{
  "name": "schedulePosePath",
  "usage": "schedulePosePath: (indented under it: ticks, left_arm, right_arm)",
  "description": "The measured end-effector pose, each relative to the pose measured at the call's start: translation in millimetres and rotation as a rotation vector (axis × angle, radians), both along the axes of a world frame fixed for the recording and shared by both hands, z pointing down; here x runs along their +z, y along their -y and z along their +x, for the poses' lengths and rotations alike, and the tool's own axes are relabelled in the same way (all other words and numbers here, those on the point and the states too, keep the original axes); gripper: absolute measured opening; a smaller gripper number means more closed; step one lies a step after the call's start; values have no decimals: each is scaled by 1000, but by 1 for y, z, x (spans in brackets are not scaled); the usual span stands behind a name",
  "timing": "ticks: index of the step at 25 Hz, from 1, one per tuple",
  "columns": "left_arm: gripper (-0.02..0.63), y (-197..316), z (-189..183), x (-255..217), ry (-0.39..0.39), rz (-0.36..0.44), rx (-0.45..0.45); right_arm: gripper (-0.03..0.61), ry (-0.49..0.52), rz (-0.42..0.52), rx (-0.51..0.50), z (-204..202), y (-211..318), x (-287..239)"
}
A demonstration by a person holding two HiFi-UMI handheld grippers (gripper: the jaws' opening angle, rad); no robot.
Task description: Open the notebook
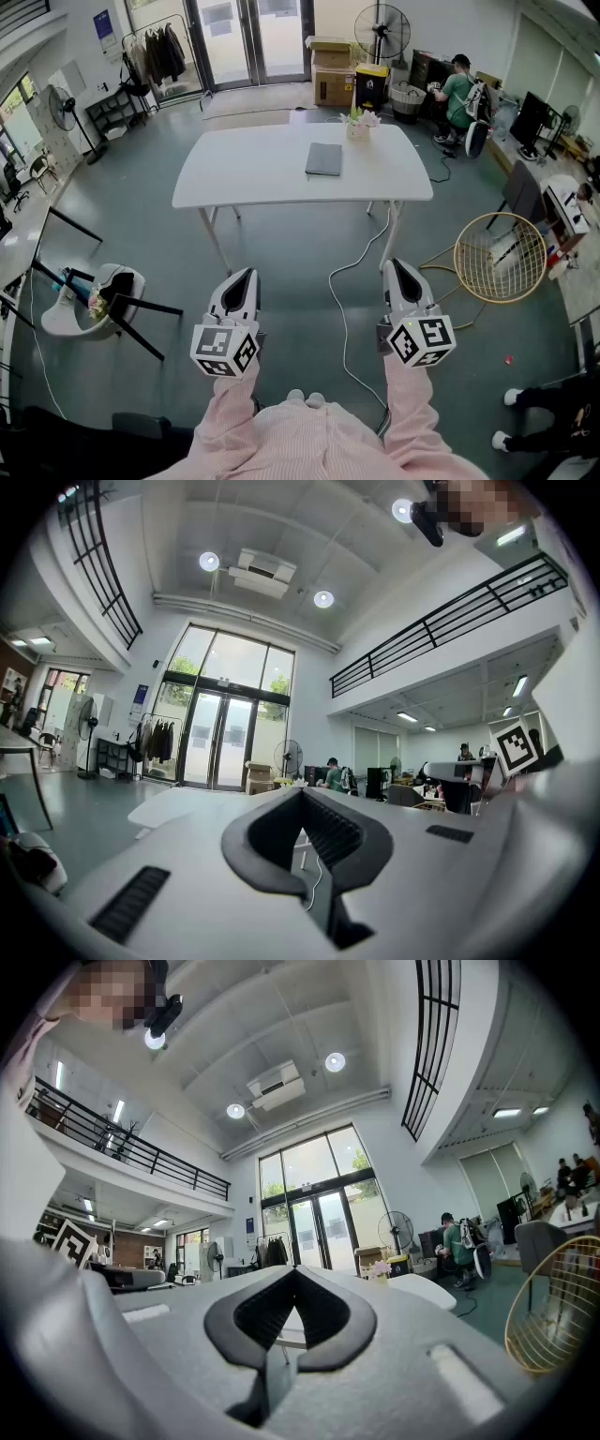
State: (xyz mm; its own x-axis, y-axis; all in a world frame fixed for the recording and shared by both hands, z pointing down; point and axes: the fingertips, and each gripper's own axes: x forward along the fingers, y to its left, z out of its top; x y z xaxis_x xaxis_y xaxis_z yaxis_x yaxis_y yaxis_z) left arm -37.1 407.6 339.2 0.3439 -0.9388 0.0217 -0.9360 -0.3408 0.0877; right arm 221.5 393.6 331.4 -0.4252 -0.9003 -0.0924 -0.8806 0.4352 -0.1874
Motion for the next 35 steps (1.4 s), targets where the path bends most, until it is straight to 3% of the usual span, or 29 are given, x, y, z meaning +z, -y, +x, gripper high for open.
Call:
schedulePosePath:
  ticks: [9,22,29,35]
  left_arm:
    - [2,9,4,9,-11,-18,6]
    - [2,25,8,27,-41,-60,-2]
    - [0,57,0,39,-58,-68,4]
    - [2,117,-14,48,-84,-77,-3]
  right_arm:
    - [3,-15,-7,-9,-4,8,7]
    - [10,53,-73,-2,4,37,28]
    - [60,46,-92,7,-6,75,42]
    - [95,25,-107,18,-17,130,53]
